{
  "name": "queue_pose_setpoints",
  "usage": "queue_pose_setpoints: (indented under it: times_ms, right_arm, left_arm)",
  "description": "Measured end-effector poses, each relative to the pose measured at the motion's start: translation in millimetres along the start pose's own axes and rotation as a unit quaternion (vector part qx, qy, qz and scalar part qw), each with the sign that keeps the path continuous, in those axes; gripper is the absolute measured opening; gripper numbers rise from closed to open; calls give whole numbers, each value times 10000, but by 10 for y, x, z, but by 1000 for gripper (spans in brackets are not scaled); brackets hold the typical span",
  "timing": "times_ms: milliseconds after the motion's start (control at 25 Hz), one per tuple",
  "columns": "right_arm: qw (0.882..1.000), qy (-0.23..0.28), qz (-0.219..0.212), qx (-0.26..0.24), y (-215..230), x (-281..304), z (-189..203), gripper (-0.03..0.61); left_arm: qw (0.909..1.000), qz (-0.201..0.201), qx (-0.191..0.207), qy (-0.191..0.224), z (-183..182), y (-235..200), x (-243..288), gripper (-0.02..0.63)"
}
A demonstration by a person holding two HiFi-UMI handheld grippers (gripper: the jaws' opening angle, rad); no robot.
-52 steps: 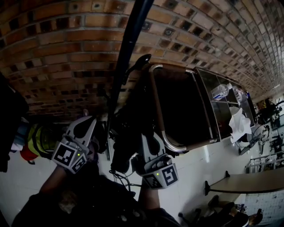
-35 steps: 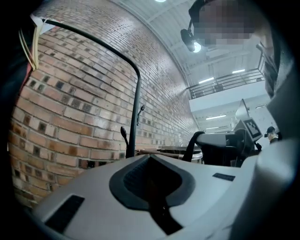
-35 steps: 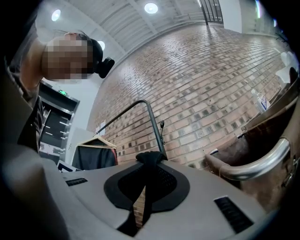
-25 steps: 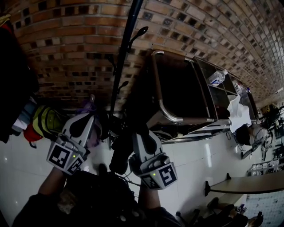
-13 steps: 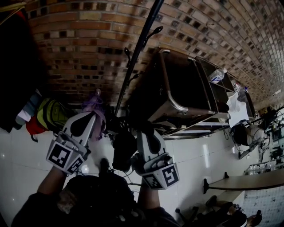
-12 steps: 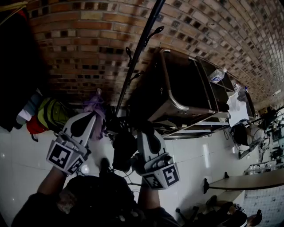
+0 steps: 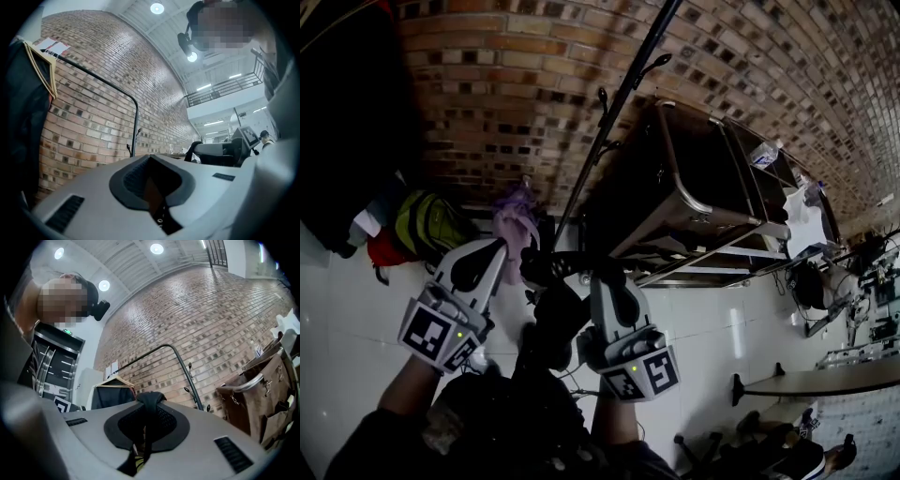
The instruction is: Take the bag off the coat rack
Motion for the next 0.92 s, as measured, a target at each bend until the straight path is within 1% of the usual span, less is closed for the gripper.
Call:
queue_pose_setpoints:
  times_ms: [240, 440, 640, 920]
  right_arm:
    - [10000, -94, 31, -2, -386, -219, 87, 11]
    - [9998, -32, 185, 100, -603, -400, 146, 11]
    - [9994, -19, 337, 67, -710, -511, 140, 11]
    - [9992, -11, 396, -88, -840, -615, 151, 11]
  left_arm:
    - [10000, 95, -22, -10, -37, 118, -393, 18]
    - [9998, 195, -39, -2, -20, 190, -620, 18]
    - [9995, 324, -41, -6, -34, 273, -730, 18]
    - [9989, 455, -123, 21, -19, 337, -843, 18]
Point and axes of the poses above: the fingertips, and each gripper's own axes: x forward along the fingers, y to its right, z out of its underside, the point moved 10 cm from there along -x, backward along the fingers, and after that the axes turned 3 degrees about z, right-handed, at the moved point
